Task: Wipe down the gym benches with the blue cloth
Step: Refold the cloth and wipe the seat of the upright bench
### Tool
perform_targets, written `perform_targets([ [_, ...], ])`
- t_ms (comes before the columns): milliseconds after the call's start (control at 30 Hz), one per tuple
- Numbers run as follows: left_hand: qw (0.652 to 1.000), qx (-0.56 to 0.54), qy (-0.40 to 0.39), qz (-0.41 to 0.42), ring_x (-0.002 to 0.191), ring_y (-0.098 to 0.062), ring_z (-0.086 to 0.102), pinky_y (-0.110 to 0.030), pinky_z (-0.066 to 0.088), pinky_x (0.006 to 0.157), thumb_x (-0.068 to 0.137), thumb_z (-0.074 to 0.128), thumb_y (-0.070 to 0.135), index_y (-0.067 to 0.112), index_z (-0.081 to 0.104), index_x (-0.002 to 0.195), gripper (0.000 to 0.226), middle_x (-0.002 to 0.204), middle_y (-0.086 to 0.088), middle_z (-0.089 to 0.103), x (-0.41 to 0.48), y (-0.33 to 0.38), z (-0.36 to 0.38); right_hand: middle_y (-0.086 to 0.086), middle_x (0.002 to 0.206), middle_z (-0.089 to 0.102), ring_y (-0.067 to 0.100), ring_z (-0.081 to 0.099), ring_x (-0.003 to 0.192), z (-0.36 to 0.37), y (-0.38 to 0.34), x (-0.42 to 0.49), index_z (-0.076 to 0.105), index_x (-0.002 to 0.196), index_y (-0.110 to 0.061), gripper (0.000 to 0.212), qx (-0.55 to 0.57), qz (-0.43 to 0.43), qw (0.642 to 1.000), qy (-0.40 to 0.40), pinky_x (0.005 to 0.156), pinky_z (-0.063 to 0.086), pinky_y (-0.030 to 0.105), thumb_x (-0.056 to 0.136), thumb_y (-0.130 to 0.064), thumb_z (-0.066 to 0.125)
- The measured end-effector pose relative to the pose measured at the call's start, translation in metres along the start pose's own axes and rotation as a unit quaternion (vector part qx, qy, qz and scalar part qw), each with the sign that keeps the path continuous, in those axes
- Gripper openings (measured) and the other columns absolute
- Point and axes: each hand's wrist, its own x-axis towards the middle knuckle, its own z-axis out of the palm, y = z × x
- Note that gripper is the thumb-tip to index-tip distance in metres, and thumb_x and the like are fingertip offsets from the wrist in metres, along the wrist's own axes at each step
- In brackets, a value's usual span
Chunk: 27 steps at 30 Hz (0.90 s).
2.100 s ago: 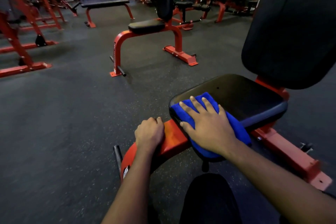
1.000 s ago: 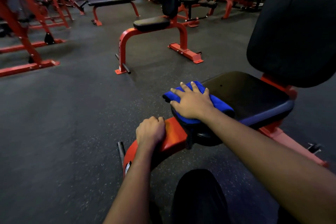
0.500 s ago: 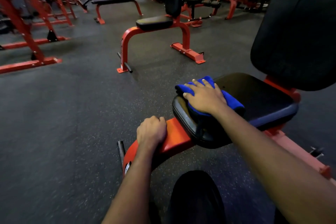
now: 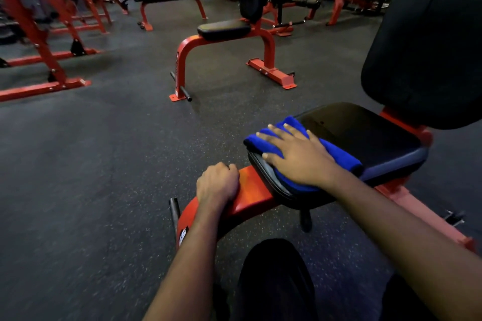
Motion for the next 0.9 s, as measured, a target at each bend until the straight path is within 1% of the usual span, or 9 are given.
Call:
perform_targets([
  [67, 1.000, 0.003, -0.001, -0.002, 0.114, -0.037, 0.058, -0.039, 0.044, 0.093, 0.097, 0.032, 0.033, 0.004, 0.063, 0.115, 0.046, 0.124, -0.022, 0.062, 0.001, 0.000, 0.000, -0.019, 0.163, 0.007, 0.012, 0.004, 0.152, -0.001, 0.006, -0.014, 0.015, 0.150, -0.055, 0.056, 0.000, -0.011, 1.000, 0.004, 0.119, 0.009, 0.055, 0.098, -0.060, 0.033],
  [133, 1.000, 0.001, -0.001, -0.006, 0.114, -0.037, 0.058, -0.039, 0.043, 0.092, 0.097, 0.032, 0.033, 0.004, 0.063, 0.115, 0.046, 0.124, -0.022, 0.062, 0.000, 0.001, 0.001, -0.019, 0.163, 0.007, 0.013, 0.004, 0.152, -0.004, 0.010, -0.003, 0.017, 0.149, -0.056, 0.055, 0.013, 0.021, 1.000, -0.014, 0.119, 0.009, 0.057, 0.097, -0.059, 0.035],
  [267, 1.000, -0.003, -0.002, -0.009, 0.114, -0.037, 0.057, -0.040, 0.043, 0.092, 0.097, 0.032, 0.033, 0.003, 0.063, 0.116, 0.047, 0.125, -0.022, 0.061, -0.002, 0.001, 0.001, -0.011, 0.165, 0.004, 0.024, 0.002, 0.152, -0.003, -0.009, 0.030, 0.015, 0.152, -0.051, 0.057, 0.008, 0.085, 0.996, -0.027, 0.116, 0.007, 0.061, 0.097, -0.060, 0.032],
  [367, 1.000, -0.003, -0.002, -0.010, 0.115, -0.038, 0.057, -0.040, 0.044, 0.093, 0.097, 0.032, 0.033, 0.003, 0.063, 0.116, 0.047, 0.125, -0.023, 0.061, -0.004, 0.000, 0.000, -0.012, 0.165, 0.005, 0.021, 0.004, 0.152, 0.002, -0.015, 0.005, 0.013, 0.151, -0.053, 0.057, -0.007, 0.037, 0.999, -0.002, 0.117, 0.008, 0.058, 0.097, -0.061, 0.030],
  [433, 1.000, -0.002, -0.002, -0.008, 0.114, -0.039, 0.057, -0.041, 0.044, 0.092, 0.097, 0.031, 0.033, 0.003, 0.063, 0.115, 0.047, 0.124, -0.024, 0.061, -0.005, 0.001, 0.000, -0.014, 0.164, 0.010, 0.017, 0.008, 0.152, 0.008, -0.010, -0.029, 0.016, 0.150, -0.054, 0.057, -0.019, -0.006, 0.999, 0.049, 0.118, 0.012, 0.054, 0.096, -0.062, 0.030],
  [500, 1.000, 0.002, 0.000, -0.004, 0.113, -0.039, 0.057, -0.041, 0.044, 0.091, 0.097, 0.031, 0.033, 0.003, 0.064, 0.113, 0.047, 0.123, -0.024, 0.061, -0.005, 0.001, 0.000, -0.018, 0.162, 0.015, 0.012, 0.011, 0.151, 0.011, -0.001, -0.053, 0.020, 0.149, -0.054, 0.057, -0.014, -0.010, 0.997, 0.080, 0.118, 0.015, 0.049, 0.093, -0.063, 0.028],
  [600, 1.000, 0.001, 0.002, -0.001, 0.113, -0.038, 0.057, -0.040, 0.043, 0.091, 0.097, 0.031, 0.033, 0.004, 0.064, 0.113, 0.047, 0.123, -0.023, 0.062, -0.007, 0.000, -0.001, -0.019, 0.162, 0.017, 0.009, 0.011, 0.151, 0.004, 0.022, -0.044, 0.025, 0.148, -0.054, 0.054, 0.020, 0.048, 0.997, 0.055, 0.119, 0.016, 0.047, 0.095, -0.061, 0.034],
  [733, 1.000, -0.003, -0.002, 0.000, 0.113, -0.038, 0.057, -0.040, 0.043, 0.090, 0.097, 0.031, 0.032, 0.004, 0.064, 0.113, 0.046, 0.122, -0.022, 0.062, -0.007, 0.001, -0.001, -0.012, 0.164, 0.016, 0.018, 0.011, 0.151, 0.002, 0.006, -0.018, 0.024, 0.152, -0.045, 0.056, 0.016, 0.132, 0.989, 0.056, 0.119, 0.013, 0.051, 0.097, -0.055, 0.033],
  [900, 1.000, -0.003, 0.001, 0.003, 0.110, -0.038, 0.058, -0.040, 0.043, 0.088, 0.097, 0.031, 0.034, 0.005, 0.065, 0.110, 0.046, 0.120, -0.022, 0.063, -0.006, -0.001, -0.001, -0.015, 0.158, 0.030, 0.012, 0.022, 0.148, 0.019, 0.004, -0.065, 0.035, 0.148, -0.045, 0.062, 0.001, 0.029, 0.990, 0.135, 0.118, 0.020, 0.042, 0.089, -0.061, 0.024],
])
